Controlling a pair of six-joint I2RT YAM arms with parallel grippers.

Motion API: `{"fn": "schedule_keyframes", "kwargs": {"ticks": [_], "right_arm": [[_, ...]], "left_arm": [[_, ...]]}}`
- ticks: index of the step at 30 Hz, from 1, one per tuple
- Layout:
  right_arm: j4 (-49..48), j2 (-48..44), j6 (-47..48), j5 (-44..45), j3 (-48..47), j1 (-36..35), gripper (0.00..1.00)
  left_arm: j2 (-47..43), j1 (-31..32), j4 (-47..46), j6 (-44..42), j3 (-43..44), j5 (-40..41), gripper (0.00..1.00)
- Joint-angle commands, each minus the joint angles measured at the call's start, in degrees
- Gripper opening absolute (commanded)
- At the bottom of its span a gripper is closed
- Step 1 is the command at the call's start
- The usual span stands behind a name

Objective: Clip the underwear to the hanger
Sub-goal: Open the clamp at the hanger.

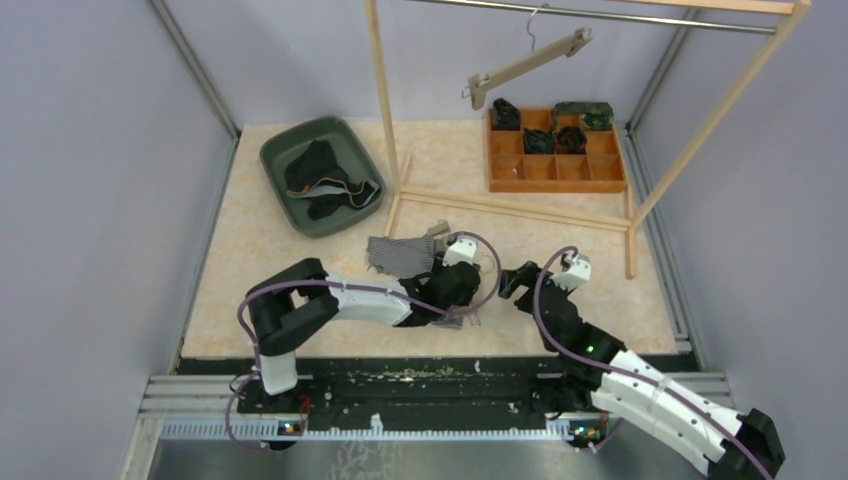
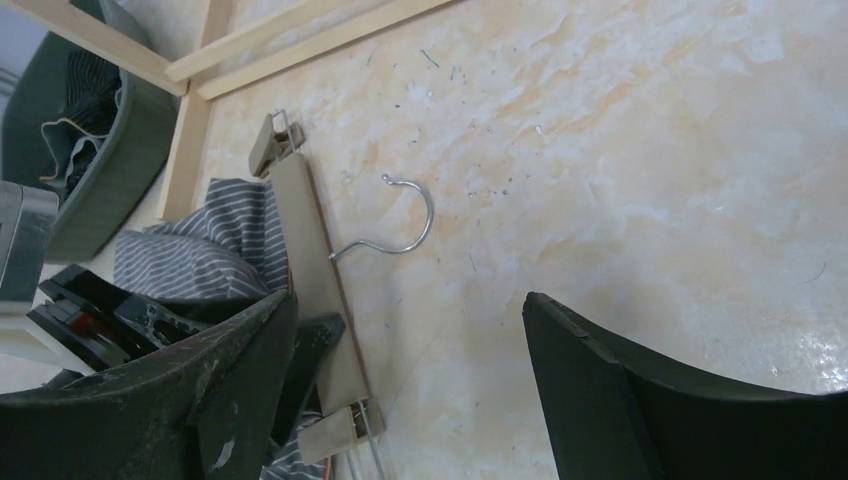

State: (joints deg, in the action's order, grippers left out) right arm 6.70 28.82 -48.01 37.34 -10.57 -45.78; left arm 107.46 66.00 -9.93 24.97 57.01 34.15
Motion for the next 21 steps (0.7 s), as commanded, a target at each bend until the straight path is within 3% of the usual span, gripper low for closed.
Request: {"fn": "schedule_keyframes", "kwargs": {"ticks": [1,10,14,17,21], "right_arm": [[1.83,-1.84,0.38,1.64,-1.55,1.04,0.83],[-1.95,3.66,0.44,-0.47,-1.69,1.09,0.83],[-3.58,5.81,0.46,-1.17,-1.52,1.06,0.83],[-3.95,6.42,0.46,-1.46,-1.73,1.1,0.83],[-4.06,6.34,0.72,-1.5,-1.82,1.14,0.83]], "left_arm": [[-2.48,-0.02,2.35,5.16,-4.86,0.8,0.58],[-11.49,0.01,4.26,9.19,-17.48,4.16,0.58],[-18.1,0.07,0.31,6.48,-19.98,3.29,0.6],[-18.46,0.09,-1.57,3.09,-17.57,2.63,0.61],[-13.95,0.09,2.52,2.3,-11.16,2.62,0.63]]}}
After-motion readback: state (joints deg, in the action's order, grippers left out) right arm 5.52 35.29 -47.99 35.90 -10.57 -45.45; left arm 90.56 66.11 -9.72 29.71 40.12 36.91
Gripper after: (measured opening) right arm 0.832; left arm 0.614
